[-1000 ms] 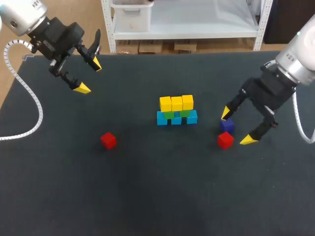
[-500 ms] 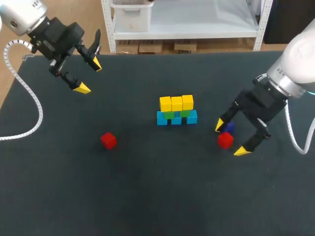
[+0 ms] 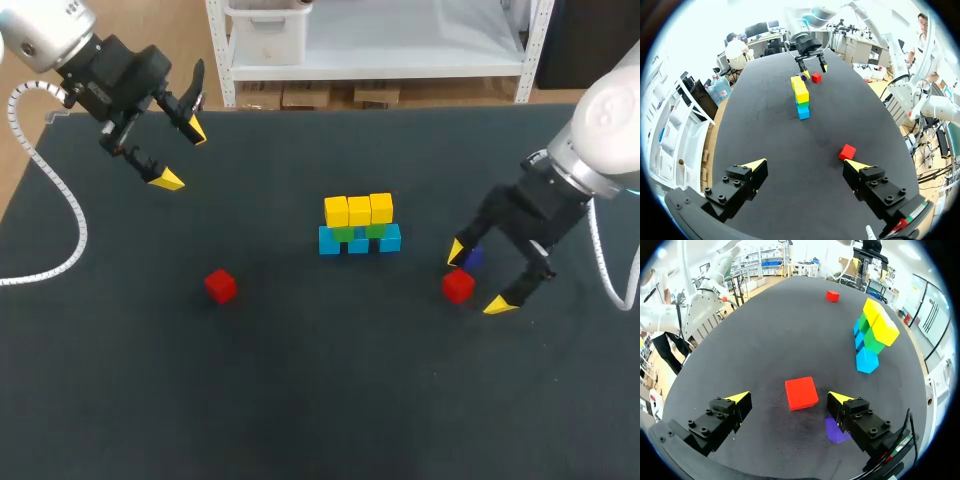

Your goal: Place the blue cubes, place green cubes on the blue cubes, place the yellow cubes on the green cubes, then place the red cubes on the yellow cubes, and place purple cube on the red cubes.

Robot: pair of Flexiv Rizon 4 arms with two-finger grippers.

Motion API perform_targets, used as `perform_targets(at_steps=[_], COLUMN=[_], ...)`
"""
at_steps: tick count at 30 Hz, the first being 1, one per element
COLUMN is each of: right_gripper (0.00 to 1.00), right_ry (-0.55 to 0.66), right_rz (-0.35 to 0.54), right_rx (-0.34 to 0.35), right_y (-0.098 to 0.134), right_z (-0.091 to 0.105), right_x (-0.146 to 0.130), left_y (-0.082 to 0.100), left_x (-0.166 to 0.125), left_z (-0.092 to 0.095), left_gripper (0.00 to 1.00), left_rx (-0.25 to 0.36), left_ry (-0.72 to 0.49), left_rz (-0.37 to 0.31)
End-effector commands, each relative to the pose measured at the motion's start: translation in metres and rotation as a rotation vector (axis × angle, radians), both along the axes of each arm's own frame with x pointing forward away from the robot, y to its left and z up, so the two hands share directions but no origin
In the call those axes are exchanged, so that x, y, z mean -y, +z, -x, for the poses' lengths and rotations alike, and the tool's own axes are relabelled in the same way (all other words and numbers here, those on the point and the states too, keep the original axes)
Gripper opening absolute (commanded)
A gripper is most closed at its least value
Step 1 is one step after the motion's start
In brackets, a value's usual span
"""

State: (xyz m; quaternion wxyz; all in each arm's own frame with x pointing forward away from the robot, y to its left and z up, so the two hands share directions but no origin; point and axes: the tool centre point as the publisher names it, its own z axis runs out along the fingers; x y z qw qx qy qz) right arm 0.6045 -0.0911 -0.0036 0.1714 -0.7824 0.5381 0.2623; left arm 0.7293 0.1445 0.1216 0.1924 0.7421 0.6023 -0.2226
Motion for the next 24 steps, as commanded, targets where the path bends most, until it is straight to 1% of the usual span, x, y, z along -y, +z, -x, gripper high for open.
perform_targets(at_steps=[1,10,14,16,24], right_gripper=[1.0,1.0,0.93,0.85,0.64], right_ry=[-0.004,0.034,0.055,0.062,0.084], right_rz=[-0.002,-0.024,-0.012,-0.009,-0.002], right_rx=[0.004,0.001,0.003,0.005,0.008], right_y=[0.001,0.001,0.0,0.001,0.001], right_z=[0.003,0.002,0.0,-0.002,-0.006], right_x=[0.001,-0.01,-0.01,-0.009,-0.01], left_y=[0.0,0.0,0.0,0.0,0.0], left_x=[0.0,0.0,0.0,0.0,0.0], left_z=[-0.002,-0.002,-0.002,-0.002,-0.002], left_gripper=[1.0,1.0,1.0,1.0,1.0], left_rx=[-0.003,-0.003,-0.003,-0.003,-0.003], left_ry=[-0.004,-0.004,-0.004,-0.004,-0.004], left_rz=[-0.002,-0.002,-0.002,-0.002,-0.002])
